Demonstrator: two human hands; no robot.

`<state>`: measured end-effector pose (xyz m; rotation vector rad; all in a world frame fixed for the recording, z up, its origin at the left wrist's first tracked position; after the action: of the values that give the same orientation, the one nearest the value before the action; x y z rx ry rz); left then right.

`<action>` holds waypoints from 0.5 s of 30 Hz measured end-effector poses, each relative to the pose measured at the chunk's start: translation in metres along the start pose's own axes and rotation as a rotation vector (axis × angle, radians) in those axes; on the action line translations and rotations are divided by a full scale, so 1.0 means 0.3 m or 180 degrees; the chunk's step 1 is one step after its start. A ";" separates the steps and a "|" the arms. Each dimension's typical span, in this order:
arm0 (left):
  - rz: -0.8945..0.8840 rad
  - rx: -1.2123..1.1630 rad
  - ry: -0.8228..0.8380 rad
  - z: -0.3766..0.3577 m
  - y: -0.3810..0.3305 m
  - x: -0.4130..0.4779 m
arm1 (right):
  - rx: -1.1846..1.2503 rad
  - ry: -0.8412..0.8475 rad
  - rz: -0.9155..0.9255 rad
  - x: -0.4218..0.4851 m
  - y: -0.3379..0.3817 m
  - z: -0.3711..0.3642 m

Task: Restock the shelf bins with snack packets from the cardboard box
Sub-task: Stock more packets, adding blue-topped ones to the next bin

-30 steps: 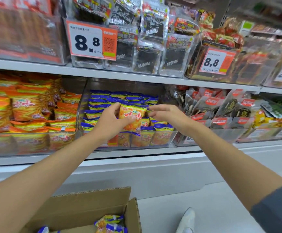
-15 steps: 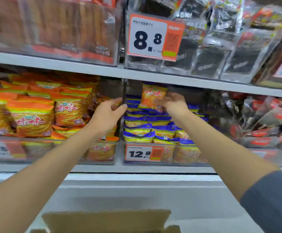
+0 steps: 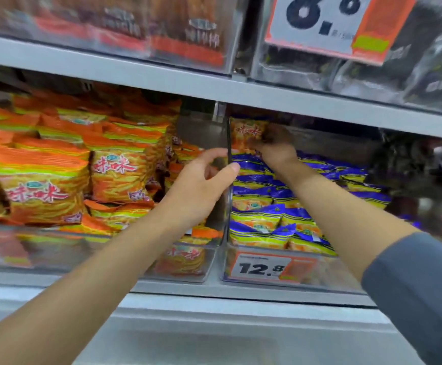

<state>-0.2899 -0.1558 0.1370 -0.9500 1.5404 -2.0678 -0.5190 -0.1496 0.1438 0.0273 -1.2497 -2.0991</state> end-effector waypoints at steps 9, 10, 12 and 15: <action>0.0048 0.0044 0.0042 0.002 -0.020 -0.014 | 0.0045 0.0422 -0.0034 0.000 0.014 0.009; 0.0043 0.0057 0.0041 0.002 -0.019 -0.015 | -0.0004 0.0437 -0.0017 -0.001 0.017 0.010; 0.0036 0.0052 0.0037 0.002 -0.022 -0.016 | -0.0045 0.0392 -0.0055 -0.009 0.019 0.013; 0.0014 0.0024 0.0049 0.003 -0.024 -0.017 | 0.0381 0.0099 -0.0205 -0.015 0.008 0.027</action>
<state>-0.2851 -0.1506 0.1426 -0.9291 1.5402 -2.0810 -0.5171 -0.1417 0.1486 0.1548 -1.3706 -2.0675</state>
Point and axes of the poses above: each hand's wrist, its own x-axis towards the middle knuckle, its own z-axis out of the back of the hand, y = z × x, the point moved 3 cm from there along x, towards the middle knuckle, and after that the axes turned 3 degrees about -z, right-handed, at the moved point
